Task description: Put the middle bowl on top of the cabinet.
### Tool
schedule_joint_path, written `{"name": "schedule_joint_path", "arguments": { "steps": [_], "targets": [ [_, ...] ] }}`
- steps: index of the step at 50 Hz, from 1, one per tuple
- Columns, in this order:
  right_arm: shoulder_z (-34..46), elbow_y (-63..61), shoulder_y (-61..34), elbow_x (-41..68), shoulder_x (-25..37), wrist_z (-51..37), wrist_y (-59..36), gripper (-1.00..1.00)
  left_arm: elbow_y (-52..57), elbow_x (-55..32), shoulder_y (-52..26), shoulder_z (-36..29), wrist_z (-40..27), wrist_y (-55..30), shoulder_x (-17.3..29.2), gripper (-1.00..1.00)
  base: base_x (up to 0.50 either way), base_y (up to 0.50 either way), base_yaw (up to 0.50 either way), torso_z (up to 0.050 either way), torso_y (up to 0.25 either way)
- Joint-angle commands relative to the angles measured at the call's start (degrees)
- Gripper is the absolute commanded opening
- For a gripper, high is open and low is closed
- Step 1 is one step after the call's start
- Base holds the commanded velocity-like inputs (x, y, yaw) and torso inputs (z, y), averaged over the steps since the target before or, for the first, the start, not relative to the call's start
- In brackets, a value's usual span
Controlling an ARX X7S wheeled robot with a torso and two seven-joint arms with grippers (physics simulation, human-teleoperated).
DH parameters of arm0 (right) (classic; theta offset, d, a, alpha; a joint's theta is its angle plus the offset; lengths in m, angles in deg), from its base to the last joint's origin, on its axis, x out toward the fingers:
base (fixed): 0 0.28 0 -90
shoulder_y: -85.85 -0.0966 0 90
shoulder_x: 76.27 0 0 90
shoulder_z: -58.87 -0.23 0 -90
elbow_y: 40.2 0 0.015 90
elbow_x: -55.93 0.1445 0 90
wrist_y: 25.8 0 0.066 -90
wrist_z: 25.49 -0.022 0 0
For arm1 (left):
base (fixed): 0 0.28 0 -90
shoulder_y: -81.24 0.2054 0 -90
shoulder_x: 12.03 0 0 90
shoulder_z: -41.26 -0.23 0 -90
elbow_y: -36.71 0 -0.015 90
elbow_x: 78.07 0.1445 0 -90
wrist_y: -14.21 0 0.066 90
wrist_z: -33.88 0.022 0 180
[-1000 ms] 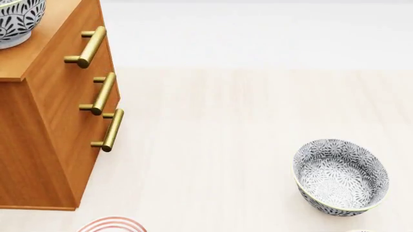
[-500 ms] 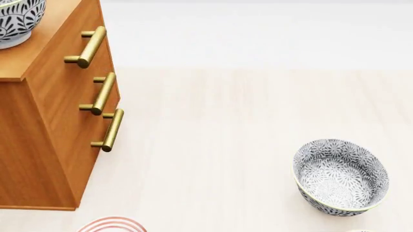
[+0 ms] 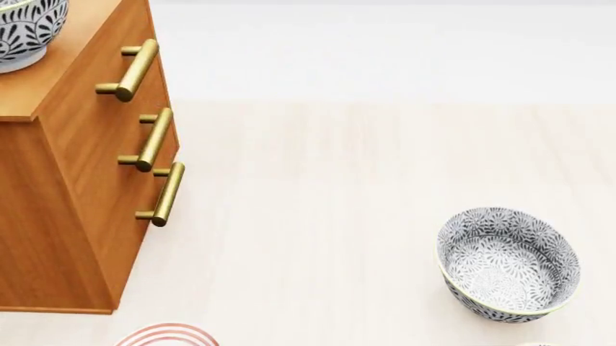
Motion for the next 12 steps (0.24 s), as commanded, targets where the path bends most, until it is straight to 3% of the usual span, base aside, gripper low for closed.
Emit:
{"name": "schedule_joint_path", "arguments": {
  "steps": [1, 12],
  "targets": [
    [0.7, 0.1, 0.0, -0.7, 0.0, 0.2, 0.0, 1.0, 7.9, 12.8, 10.3, 4.0, 1.0, -2.8, 2.3, 1.0, 0.0, 0.0, 0.0, 0.0, 0.0],
    [0.3, -0.4, 0.0, -0.4, 0.0, 0.3, -0.5, 1.0, 15.7, 28.4, 16.8, 1.5, 1.4, -2.7, 4.8, 1.0, 0.0, 0.0, 0.0, 0.0, 0.0]
  ]
}}
